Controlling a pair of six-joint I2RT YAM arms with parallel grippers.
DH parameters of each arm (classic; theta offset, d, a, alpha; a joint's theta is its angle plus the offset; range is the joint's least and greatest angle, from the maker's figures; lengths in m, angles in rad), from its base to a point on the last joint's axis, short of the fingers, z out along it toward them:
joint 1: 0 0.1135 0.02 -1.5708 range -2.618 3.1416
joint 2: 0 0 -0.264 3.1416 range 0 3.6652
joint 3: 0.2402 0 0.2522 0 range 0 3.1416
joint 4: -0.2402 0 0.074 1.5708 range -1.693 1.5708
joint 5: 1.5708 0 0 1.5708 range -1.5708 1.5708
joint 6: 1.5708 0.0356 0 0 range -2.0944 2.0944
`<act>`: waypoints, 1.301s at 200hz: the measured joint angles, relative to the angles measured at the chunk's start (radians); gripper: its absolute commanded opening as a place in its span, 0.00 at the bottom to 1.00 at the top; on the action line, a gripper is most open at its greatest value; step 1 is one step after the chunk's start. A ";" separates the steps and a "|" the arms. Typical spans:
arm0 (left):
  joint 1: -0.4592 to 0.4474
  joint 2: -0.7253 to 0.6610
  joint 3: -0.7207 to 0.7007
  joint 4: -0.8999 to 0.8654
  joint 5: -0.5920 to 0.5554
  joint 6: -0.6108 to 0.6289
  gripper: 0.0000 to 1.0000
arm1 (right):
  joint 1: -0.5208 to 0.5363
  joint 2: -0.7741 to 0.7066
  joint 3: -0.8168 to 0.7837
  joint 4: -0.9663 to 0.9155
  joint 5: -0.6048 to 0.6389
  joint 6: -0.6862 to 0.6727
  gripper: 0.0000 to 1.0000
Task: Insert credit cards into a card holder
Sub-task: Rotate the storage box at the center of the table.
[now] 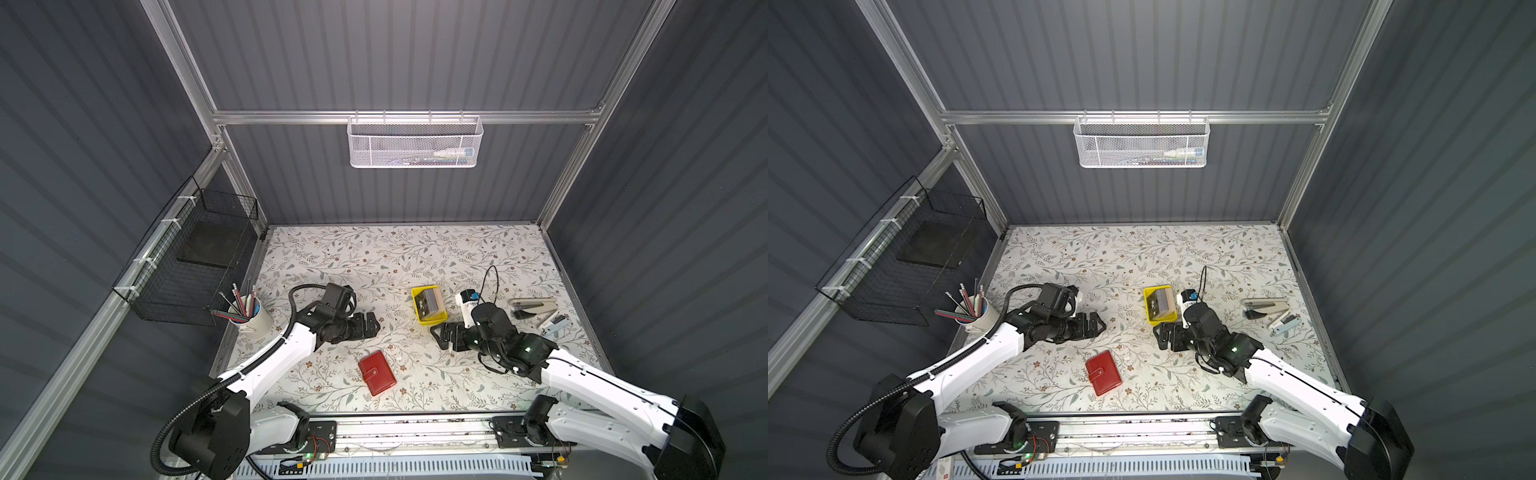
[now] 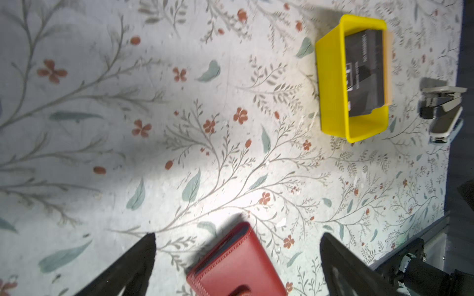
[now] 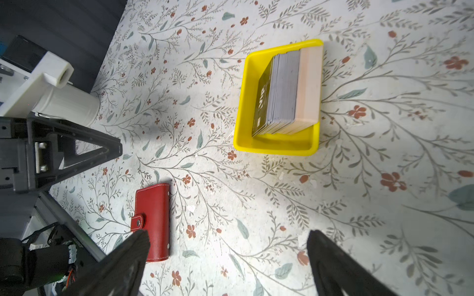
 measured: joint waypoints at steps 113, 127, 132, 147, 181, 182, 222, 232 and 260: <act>-0.092 -0.088 -0.079 -0.138 0.034 -0.112 0.99 | -0.069 0.331 0.051 0.084 -0.044 0.066 0.89; -0.111 -0.088 -0.082 -0.159 0.035 -0.124 1.00 | -0.089 0.368 0.072 0.106 -0.069 0.063 0.88; -0.116 -0.088 -0.082 -0.168 0.034 -0.126 0.99 | -0.097 0.382 0.080 0.117 -0.083 0.063 0.88; -0.124 -0.091 -0.082 -0.192 0.035 -0.130 1.00 | -0.122 0.418 0.096 0.148 -0.113 0.060 0.87; -0.129 -0.122 -0.083 -0.214 0.035 -0.138 1.00 | -0.163 0.486 0.132 0.186 -0.171 0.048 0.87; -0.130 -0.122 -0.083 -0.214 0.035 -0.138 1.00 | -0.163 0.489 0.134 0.188 -0.173 0.048 0.87; -0.130 -0.127 -0.083 -0.215 0.034 -0.145 1.00 | -0.193 0.545 0.158 0.216 -0.227 0.042 0.87; -0.130 -0.129 -0.083 -0.216 0.034 -0.145 1.00 | -0.204 0.557 0.165 0.219 -0.239 0.040 0.87; -0.130 -0.131 -0.083 -0.216 0.035 -0.149 1.00 | -0.236 0.589 0.189 0.227 -0.259 0.032 0.87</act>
